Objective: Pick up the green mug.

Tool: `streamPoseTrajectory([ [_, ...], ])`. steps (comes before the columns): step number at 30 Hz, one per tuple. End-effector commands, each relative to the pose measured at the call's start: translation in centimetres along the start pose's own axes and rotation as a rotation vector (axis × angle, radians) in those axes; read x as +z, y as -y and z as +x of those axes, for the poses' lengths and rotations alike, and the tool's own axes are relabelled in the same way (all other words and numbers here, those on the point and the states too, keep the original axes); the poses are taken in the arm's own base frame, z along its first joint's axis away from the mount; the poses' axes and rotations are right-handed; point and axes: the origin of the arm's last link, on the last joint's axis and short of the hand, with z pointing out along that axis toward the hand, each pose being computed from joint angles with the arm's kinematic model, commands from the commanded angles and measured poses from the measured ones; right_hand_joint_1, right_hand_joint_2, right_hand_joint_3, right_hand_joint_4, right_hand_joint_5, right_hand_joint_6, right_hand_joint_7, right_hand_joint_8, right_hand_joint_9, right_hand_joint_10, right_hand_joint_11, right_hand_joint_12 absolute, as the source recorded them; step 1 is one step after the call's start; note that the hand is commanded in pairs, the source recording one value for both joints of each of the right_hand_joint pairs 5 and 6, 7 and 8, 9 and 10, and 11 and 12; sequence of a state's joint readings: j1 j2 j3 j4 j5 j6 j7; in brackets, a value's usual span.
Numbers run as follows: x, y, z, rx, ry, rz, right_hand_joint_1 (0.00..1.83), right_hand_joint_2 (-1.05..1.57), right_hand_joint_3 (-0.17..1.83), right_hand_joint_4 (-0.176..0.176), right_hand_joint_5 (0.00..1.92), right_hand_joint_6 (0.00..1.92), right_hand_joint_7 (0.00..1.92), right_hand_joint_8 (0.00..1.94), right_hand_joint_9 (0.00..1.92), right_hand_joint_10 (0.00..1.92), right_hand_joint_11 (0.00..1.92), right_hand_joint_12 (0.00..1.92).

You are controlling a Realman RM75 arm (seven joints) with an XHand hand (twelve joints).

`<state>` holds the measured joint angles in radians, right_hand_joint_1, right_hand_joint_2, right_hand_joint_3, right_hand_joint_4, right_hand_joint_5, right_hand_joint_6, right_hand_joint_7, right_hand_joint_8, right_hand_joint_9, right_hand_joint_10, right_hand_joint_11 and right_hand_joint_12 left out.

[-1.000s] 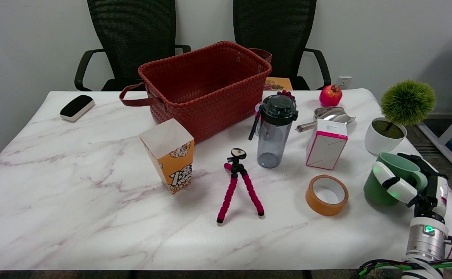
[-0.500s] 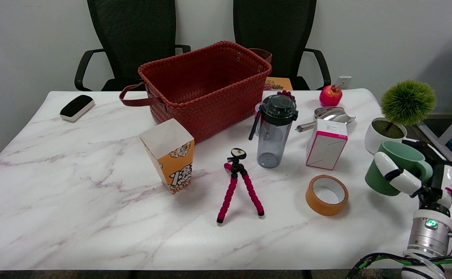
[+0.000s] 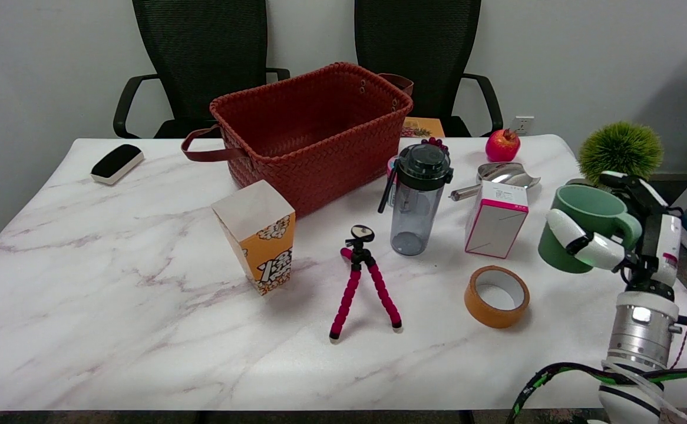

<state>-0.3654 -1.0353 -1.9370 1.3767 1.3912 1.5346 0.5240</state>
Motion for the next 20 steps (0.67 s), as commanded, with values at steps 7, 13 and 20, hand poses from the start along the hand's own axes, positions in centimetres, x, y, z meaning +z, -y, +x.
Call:
streamPoseTrajectory([
  [7,4.7,8.2,-5.4,-0.147,0.103,0.194,1.11,0.10,0.71,0.000,0.58,0.58,1.37,1.37,1.16,1.16,1.92,1.92],
  [13,6.4,8.2,-6.2,-0.131,0.126,0.170,1.10,0.05,0.75,0.000,0.61,0.61,1.37,1.37,1.17,1.17,1.92,1.92],
  [20,8.6,8.3,-6.1,-0.138,0.119,0.170,1.09,-0.01,0.84,0.000,0.73,0.73,1.38,1.38,1.19,1.19,1.92,1.92],
])
